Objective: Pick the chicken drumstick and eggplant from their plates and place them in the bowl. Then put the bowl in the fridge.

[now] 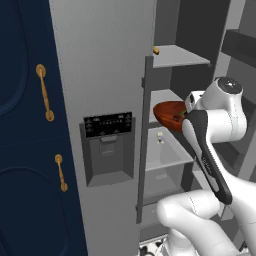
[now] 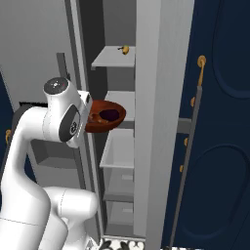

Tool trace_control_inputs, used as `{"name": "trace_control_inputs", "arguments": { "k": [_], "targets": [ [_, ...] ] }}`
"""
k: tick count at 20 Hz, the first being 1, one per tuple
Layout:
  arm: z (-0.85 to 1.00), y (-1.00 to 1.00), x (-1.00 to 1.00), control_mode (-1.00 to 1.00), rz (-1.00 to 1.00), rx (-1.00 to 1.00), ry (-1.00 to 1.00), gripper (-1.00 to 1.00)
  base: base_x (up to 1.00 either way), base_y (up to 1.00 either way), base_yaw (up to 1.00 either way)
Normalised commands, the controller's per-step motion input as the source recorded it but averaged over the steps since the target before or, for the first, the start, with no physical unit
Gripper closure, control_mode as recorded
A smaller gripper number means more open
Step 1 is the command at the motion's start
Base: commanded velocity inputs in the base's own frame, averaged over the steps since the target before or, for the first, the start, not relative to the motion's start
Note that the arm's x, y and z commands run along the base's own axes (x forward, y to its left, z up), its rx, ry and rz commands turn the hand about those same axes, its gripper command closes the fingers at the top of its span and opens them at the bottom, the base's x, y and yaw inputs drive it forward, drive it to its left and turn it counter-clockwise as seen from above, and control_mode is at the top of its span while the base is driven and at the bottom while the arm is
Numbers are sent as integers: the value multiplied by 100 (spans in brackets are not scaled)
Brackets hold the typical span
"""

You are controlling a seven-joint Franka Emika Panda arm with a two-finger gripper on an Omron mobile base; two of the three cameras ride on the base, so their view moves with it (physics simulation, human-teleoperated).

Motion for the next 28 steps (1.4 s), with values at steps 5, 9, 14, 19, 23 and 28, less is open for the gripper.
{"name": "trace_control_inputs", "arguments": {
  "k": [5,9,14,19,23,28],
  "targets": [
    [0,0,0,100,0,0,0,100,39,-23,0],
    [0,0,0,100,0,0,0,100,31,-29,-2],
    [0,0,0,100,0,0,0,100,29,-22,-1],
    [0,0,0,100,0,0,0,100,30,0,0],
    [0,0,0,100,0,0,0,100,31,0,0],
    [-29,-7,15,-100,0,0,0,100,11,0,0]
  ]
}}
